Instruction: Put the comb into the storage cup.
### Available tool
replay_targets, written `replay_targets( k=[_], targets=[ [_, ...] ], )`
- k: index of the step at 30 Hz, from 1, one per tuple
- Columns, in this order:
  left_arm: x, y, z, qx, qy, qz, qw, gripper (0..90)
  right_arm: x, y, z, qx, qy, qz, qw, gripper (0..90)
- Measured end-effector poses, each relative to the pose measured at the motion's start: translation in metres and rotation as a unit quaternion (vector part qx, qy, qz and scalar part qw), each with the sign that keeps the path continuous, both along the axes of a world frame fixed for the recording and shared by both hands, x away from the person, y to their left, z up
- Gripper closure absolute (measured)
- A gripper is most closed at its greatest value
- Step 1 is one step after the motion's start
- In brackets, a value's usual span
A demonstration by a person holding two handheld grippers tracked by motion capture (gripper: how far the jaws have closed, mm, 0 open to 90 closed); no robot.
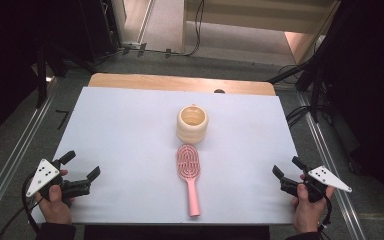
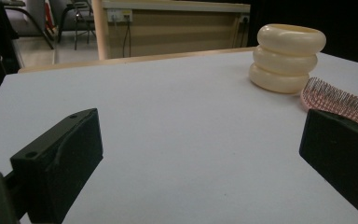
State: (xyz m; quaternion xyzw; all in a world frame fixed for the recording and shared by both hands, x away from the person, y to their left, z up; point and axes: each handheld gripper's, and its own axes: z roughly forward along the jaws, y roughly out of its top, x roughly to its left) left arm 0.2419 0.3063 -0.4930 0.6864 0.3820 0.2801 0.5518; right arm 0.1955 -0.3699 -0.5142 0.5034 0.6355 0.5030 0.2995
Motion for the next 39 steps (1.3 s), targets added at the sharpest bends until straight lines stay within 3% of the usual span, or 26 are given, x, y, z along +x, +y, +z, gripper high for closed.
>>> replay_targets(
  k=[14, 17, 33, 39],
  targets=[
    [0.000, 0.000, 0.000, -0.002, -0.001, -0.001, 1.0000, 0.1, -0.002, 0.004, 0.005, 0.003, -0.005, 0.008, 1.0000, 11.6],
    [0.000, 0.000, 0.000, -0.002, -0.001, -0.001, 1.0000, 0.1, -0.002, 0.005, 0.010, 0.007, -0.015, 0.010, 0.9998, 12.1],
    [-0.001, 0.001, 0.000, -0.006, -0.002, -0.001, 1.0000, 0.1, -0.001, 0.033, 0.040, 0.020, -0.033, 0.067, 0.9970, 13.9],
    [-0.002, 0.002, 0.000, -0.008, -0.002, 0.000, 1.0000, 0.1, 0.001, 0.050, 0.053, 0.009, -0.036, 0.091, 0.9952, 13.7]
  ],
)
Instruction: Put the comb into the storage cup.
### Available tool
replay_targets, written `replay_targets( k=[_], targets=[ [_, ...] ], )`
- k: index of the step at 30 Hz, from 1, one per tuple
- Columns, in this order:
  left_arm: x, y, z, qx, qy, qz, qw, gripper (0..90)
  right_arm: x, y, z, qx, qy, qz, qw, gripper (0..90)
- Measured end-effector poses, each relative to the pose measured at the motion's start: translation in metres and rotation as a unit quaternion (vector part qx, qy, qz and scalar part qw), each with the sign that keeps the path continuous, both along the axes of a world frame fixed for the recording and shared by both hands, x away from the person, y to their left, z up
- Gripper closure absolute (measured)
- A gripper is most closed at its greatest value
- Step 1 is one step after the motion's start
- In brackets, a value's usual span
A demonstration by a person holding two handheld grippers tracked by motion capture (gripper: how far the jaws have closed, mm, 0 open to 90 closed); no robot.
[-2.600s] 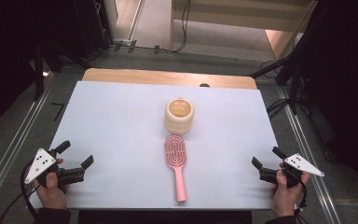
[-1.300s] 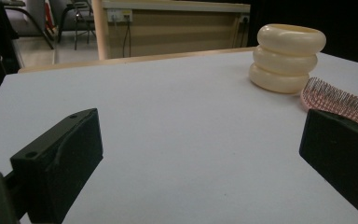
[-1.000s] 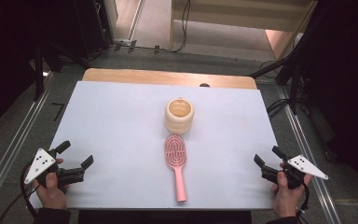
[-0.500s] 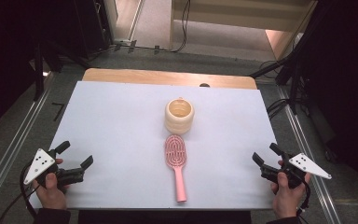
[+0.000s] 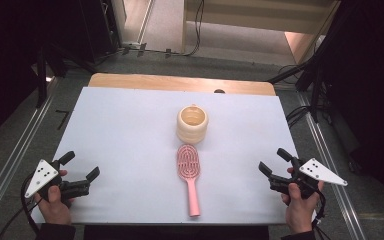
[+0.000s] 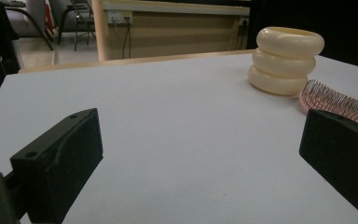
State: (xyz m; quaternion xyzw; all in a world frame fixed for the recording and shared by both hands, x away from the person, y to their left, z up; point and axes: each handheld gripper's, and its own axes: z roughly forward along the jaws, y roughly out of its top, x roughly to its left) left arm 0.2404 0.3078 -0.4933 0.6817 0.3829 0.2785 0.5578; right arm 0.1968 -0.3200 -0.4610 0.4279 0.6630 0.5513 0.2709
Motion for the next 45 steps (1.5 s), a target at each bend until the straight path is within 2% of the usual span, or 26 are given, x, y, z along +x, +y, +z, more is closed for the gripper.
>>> replay_targets(
  k=[13, 20, 27, 33, 37, 39, 43, 45],
  targets=[
    [0.000, 0.000, 0.000, -0.001, -0.001, -0.001, 1.0000, 0.1, 0.007, 0.035, 0.028, -0.003, -0.026, 0.054, 0.9982, 13.8],
    [0.000, 0.000, 0.000, 0.001, -0.001, -0.003, 1.0000, 0.1, 0.013, 0.053, 0.038, -0.006, -0.027, 0.077, 0.9966, 14.2],
    [-0.001, -0.001, 0.001, 0.005, -0.002, -0.006, 1.0000, 0.1, 0.024, 0.070, 0.043, -0.019, -0.024, 0.096, 0.9949, 17.1],
    [-0.001, -0.001, 0.001, 0.006, -0.002, -0.007, 1.0000, 0.1, 0.030, 0.083, 0.049, -0.023, -0.026, 0.121, 0.9921, 19.2],
    [-0.001, -0.001, 0.001, 0.005, -0.002, -0.007, 1.0000, 0.1, 0.030, 0.096, 0.050, -0.040, -0.016, 0.128, 0.9908, 26.5],
    [0.000, -0.001, 0.001, 0.004, -0.002, -0.008, 1.0000, 0.1, 0.030, 0.102, 0.050, -0.049, -0.009, 0.131, 0.9901, 33.0],
    [0.000, -0.001, 0.001, 0.004, -0.002, -0.009, 1.0000, 0.1, 0.027, 0.111, 0.051, -0.057, -0.001, 0.145, 0.9878, 50.9],
    [0.000, -0.001, 0.001, 0.005, -0.002, -0.008, 1.0000, 0.1, 0.025, 0.115, 0.052, -0.064, 0.000, 0.159, 0.9852, 61.3]
  ],
)
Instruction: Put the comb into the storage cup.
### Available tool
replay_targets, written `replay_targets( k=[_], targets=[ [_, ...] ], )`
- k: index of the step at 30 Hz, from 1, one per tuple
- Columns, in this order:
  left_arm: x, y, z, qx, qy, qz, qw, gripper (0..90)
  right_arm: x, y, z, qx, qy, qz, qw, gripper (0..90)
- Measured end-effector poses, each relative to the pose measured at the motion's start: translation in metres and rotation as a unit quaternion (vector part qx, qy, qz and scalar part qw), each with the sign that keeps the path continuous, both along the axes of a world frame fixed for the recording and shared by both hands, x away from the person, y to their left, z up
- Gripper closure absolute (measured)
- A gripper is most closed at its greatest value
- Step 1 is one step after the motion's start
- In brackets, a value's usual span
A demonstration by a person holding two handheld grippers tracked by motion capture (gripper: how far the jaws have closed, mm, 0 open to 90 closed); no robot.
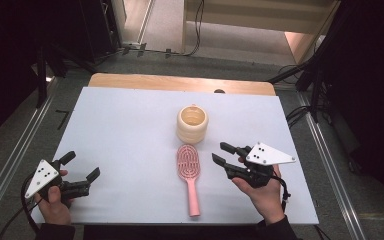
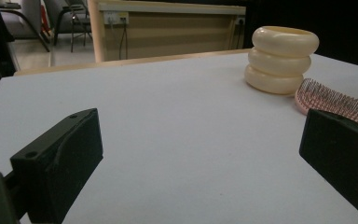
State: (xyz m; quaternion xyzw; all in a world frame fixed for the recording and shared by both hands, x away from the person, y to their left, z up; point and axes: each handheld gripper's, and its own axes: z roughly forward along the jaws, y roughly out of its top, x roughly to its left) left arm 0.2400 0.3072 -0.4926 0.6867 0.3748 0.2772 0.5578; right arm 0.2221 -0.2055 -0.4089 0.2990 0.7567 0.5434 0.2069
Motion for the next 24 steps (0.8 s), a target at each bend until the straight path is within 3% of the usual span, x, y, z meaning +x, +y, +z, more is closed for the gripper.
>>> replay_targets(
  k=[4, 7, 12, 15, 24],
  targets=[
    [0.000, 0.000, 0.000, -0.001, 0.000, 0.000, 1.0000, 0.1, -0.003, 0.009, 0.002, -0.029, 0.020, 0.047, 0.9983, 78.1],
    [0.000, 0.000, 0.000, 0.000, 0.000, 0.001, 1.0000, 0.1, -0.005, 0.017, 0.001, -0.054, 0.033, 0.067, 0.9957, 86.6],
    [0.000, 0.000, 0.000, 0.001, 0.000, 0.001, 1.0000, 0.1, -0.010, 0.031, -0.006, -0.083, 0.053, 0.106, 0.9895, 87.8],
    [0.000, 0.000, 0.000, 0.001, 0.000, 0.000, 1.0000, 0.1, -0.012, 0.040, -0.013, -0.102, 0.065, 0.131, 0.9840, 87.9],
    [0.000, 0.000, 0.000, 0.002, 0.000, 0.000, 1.0000, 0.1, -0.019, 0.060, -0.042, -0.131, 0.114, 0.167, 0.9705, 88.1]
  ],
)
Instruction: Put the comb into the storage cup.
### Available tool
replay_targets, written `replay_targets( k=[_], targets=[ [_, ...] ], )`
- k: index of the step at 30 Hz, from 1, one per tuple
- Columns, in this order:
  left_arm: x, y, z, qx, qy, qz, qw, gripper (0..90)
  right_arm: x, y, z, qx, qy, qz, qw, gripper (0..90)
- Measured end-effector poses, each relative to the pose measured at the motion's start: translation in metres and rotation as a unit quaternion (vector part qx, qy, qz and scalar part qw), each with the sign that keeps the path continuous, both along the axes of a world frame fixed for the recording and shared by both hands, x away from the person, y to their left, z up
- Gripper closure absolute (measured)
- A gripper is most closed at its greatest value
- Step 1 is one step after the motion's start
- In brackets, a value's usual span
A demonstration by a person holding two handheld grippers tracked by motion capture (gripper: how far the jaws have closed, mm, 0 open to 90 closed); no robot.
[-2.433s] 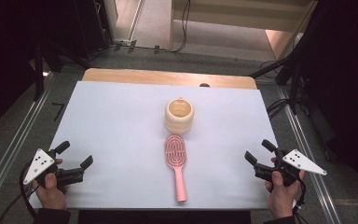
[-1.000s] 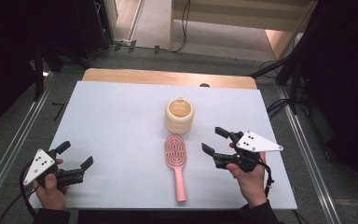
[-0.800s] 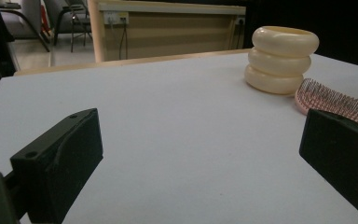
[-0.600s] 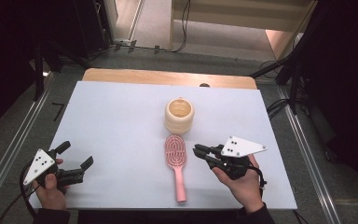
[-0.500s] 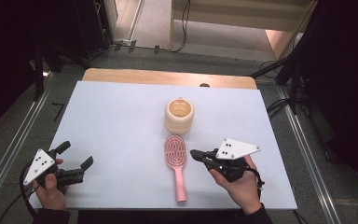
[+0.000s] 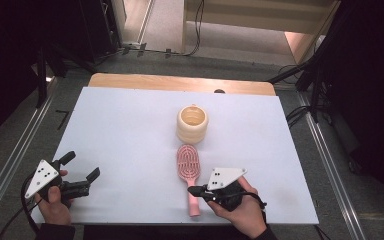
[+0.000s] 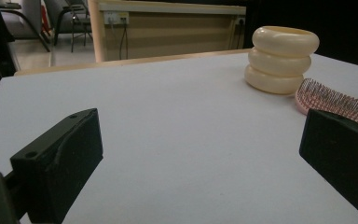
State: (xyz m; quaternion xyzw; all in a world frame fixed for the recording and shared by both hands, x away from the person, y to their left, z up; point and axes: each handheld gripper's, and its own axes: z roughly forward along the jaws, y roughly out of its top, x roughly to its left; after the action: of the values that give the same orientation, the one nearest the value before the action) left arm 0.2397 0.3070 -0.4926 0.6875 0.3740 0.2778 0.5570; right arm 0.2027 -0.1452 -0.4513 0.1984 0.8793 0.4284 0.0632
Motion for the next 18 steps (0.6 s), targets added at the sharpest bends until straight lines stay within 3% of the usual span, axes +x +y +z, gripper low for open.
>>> replay_targets(
  k=[8, 18],
  targets=[
    [0.000, 0.000, 0.000, 0.000, 0.000, 0.000, 1.0000, 0.1, -0.006, 0.012, -0.019, -0.018, 0.042, 0.001, 0.9990, 88.2],
    [0.000, 0.000, 0.000, -0.001, 0.000, 0.000, 1.0000, 0.1, -0.008, 0.029, -0.031, -0.045, 0.050, 0.013, 0.9976, 88.2]
  ],
)
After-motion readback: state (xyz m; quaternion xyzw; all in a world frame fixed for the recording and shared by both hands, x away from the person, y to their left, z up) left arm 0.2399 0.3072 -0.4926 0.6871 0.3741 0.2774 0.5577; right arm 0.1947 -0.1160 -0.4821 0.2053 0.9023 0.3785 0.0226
